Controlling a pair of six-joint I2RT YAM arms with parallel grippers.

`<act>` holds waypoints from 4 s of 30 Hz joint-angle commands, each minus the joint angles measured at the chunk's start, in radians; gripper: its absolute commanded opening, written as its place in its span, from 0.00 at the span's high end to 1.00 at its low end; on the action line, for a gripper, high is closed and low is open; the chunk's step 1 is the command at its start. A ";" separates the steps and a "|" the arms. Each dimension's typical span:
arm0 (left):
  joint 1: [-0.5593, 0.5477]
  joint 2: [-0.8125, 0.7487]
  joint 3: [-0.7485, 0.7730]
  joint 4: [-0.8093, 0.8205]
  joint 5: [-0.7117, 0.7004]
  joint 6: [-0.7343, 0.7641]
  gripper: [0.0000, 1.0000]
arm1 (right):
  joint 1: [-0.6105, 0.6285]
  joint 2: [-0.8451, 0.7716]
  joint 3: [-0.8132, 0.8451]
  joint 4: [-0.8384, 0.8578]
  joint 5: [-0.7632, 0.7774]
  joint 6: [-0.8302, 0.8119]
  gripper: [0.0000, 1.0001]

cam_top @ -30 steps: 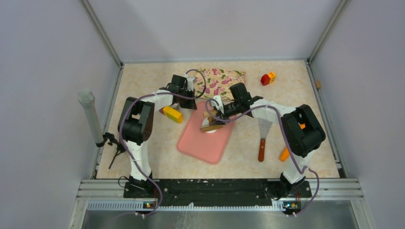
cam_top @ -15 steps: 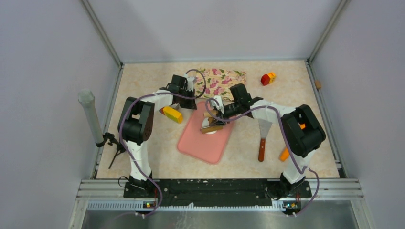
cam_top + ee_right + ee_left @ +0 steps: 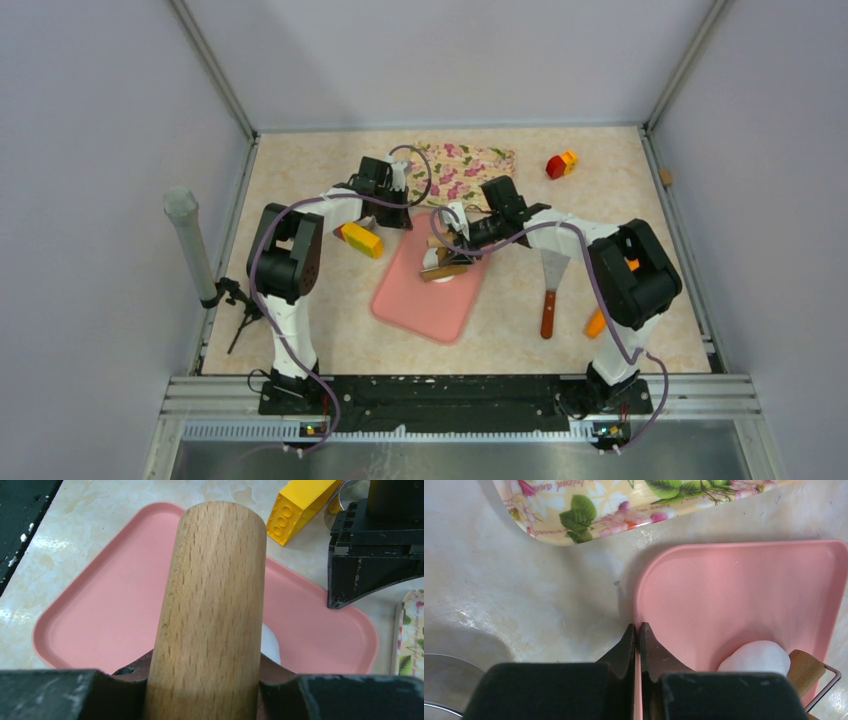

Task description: Roll out the dumpling wrappers from the dough

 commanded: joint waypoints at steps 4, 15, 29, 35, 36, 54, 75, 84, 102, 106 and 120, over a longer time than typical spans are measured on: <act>-0.002 0.047 -0.028 -0.027 -0.027 0.017 1.00 | 0.005 0.048 -0.053 -0.175 0.062 -0.005 1.00; -0.002 0.047 -0.028 -0.027 -0.027 0.017 1.00 | 0.005 0.045 -0.049 -0.190 0.054 -0.018 1.00; -0.002 0.049 -0.026 -0.026 -0.030 0.017 1.00 | 0.006 0.030 -0.039 -0.220 0.021 -0.043 1.00; -0.001 0.049 -0.028 -0.026 -0.036 0.014 1.00 | 0.005 0.023 -0.034 -0.244 0.010 -0.065 1.00; -0.002 0.049 -0.026 -0.026 -0.038 0.014 1.00 | 0.005 0.022 -0.034 -0.248 0.009 -0.068 1.00; -0.002 0.049 -0.026 -0.026 -0.049 0.009 1.00 | 0.005 -0.006 -0.016 -0.305 -0.021 -0.119 1.00; -0.003 0.049 -0.028 -0.024 -0.052 0.006 1.00 | -0.008 -0.047 0.025 -0.307 -0.060 -0.066 1.00; -0.003 0.047 -0.031 -0.021 -0.054 0.004 1.00 | -0.034 -0.137 -0.017 0.253 -0.173 0.616 1.00; -0.003 0.044 -0.035 -0.016 -0.057 0.003 1.00 | -0.021 -0.076 -0.154 0.465 0.392 0.708 1.00; -0.003 0.043 -0.035 -0.016 -0.060 0.002 1.00 | -0.009 -0.078 -0.181 0.421 0.413 0.675 1.00; -0.003 0.043 -0.037 -0.015 -0.066 -0.001 1.00 | 0.028 -0.030 -0.205 0.269 0.574 0.626 1.00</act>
